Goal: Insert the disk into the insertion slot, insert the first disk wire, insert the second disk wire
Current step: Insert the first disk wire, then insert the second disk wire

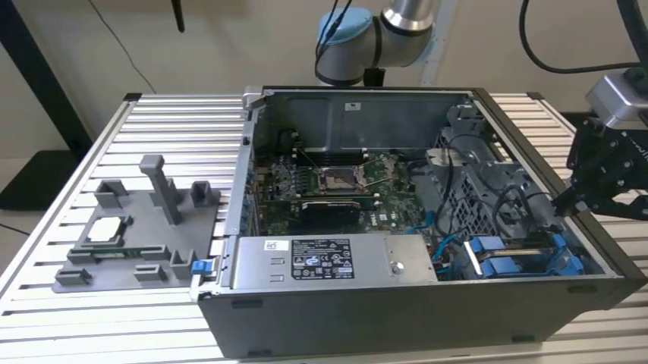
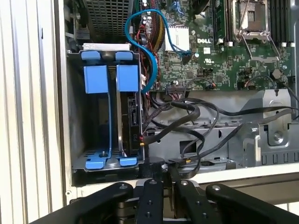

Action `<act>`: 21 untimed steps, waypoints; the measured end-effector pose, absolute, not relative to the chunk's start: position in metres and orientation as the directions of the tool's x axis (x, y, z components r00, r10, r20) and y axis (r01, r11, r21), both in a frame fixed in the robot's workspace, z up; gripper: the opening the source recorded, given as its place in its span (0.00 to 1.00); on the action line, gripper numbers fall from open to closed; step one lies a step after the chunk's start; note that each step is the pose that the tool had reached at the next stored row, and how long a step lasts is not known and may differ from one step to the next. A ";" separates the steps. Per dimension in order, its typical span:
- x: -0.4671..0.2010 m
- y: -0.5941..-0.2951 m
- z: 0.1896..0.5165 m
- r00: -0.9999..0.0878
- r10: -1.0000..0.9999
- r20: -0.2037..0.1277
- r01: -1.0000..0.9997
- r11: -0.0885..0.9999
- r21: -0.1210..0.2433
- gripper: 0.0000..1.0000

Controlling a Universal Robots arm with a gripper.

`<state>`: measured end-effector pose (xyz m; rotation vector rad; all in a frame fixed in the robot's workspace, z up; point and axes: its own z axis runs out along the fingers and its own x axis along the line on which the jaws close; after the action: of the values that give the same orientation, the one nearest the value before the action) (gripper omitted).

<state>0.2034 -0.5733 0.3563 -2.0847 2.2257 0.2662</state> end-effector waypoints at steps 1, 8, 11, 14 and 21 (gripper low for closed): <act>0.203 -0.573 0.356 -0.071 -0.982 -0.177 -0.996 0.059 0.072 0.00; 0.203 -0.574 0.361 -0.071 -0.982 -0.177 -0.996 0.059 0.072 0.00; 0.201 -0.573 0.366 -0.071 -0.982 -0.177 -0.996 0.059 0.074 0.00; 0.197 -0.573 0.368 -0.073 -0.982 -0.176 -0.995 0.059 0.082 0.00; 0.186 -0.573 0.372 -0.076 -0.982 -0.175 -0.993 0.059 0.104 0.00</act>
<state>0.1856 -0.5735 0.3721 -2.0952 2.2436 0.3026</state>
